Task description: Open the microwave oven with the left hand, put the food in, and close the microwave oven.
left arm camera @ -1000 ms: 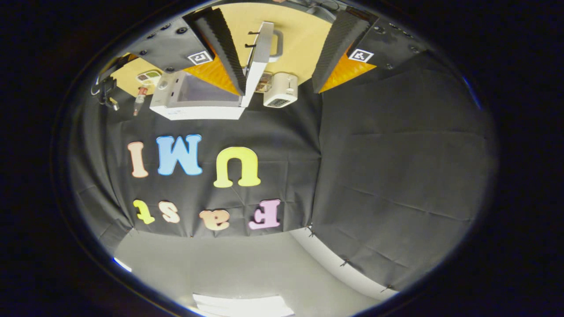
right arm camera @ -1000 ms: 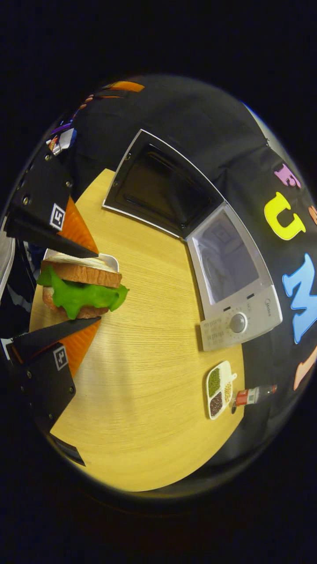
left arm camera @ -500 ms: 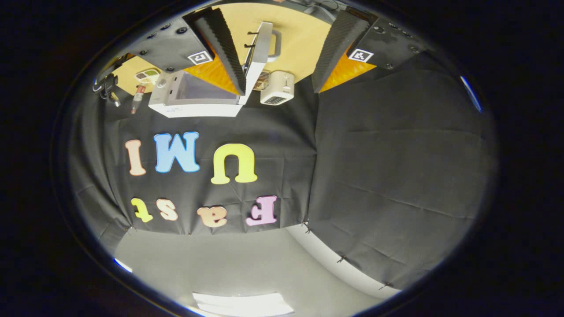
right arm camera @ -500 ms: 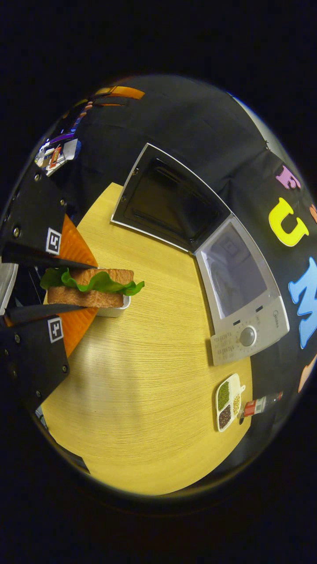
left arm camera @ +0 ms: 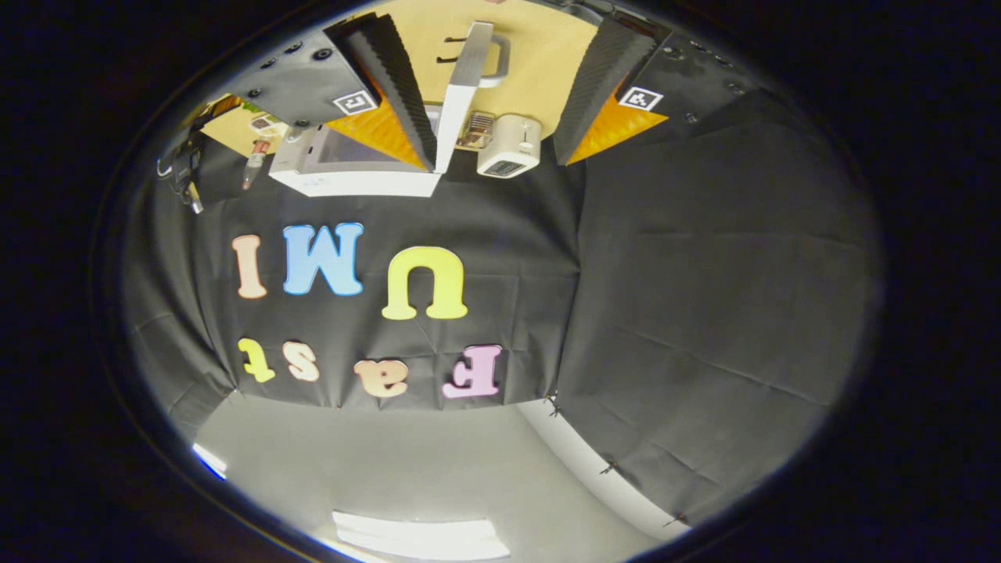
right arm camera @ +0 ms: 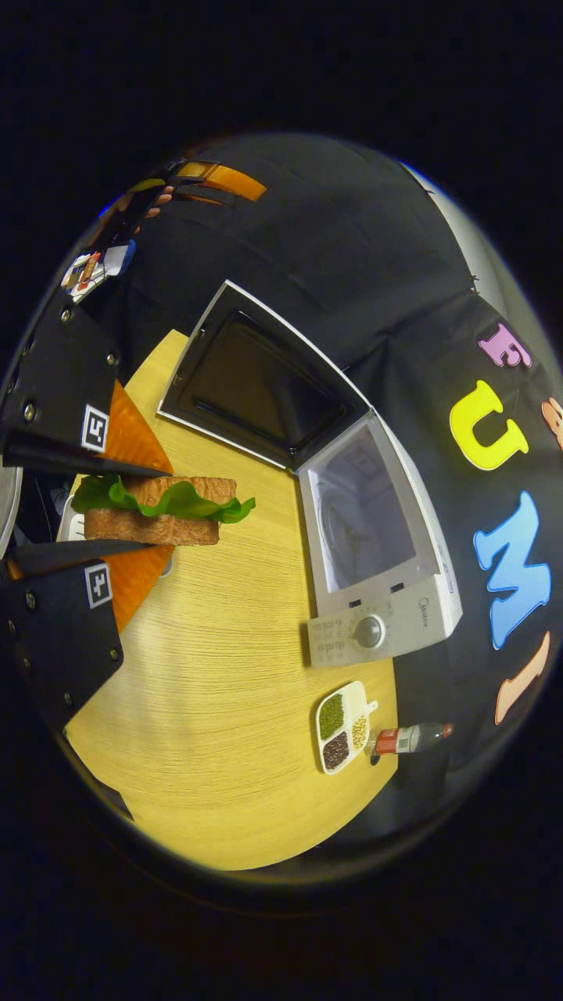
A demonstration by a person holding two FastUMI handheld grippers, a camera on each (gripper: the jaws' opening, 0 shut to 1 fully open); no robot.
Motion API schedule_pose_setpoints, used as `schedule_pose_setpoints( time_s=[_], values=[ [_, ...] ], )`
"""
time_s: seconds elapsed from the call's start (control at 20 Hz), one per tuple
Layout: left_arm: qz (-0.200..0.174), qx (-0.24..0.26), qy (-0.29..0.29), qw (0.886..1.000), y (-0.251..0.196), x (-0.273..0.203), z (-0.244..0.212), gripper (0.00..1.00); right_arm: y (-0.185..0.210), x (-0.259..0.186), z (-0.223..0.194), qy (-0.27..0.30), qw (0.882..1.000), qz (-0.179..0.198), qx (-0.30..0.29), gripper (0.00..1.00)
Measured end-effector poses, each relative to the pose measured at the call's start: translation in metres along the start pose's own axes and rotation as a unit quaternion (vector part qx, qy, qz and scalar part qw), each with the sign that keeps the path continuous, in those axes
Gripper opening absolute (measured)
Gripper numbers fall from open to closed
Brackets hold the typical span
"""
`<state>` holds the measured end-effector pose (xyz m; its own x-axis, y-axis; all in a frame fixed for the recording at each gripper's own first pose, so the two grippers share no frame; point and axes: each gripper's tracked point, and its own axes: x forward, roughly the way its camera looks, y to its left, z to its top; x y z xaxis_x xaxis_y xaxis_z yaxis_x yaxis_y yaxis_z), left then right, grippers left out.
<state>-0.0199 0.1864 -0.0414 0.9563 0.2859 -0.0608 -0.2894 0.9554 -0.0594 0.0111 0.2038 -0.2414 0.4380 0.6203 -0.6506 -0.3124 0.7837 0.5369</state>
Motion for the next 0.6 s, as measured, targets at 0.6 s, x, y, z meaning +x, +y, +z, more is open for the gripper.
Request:
schedule_pose_setpoints(
  time_s=[0.6],
  values=[
    [-0.022,0.011,0.01,1.0,0.041,0.058,-0.003,0.96,0.047,0.068,0.085,-0.113,0.992,-0.003,0.059,0.37]
  ],
)
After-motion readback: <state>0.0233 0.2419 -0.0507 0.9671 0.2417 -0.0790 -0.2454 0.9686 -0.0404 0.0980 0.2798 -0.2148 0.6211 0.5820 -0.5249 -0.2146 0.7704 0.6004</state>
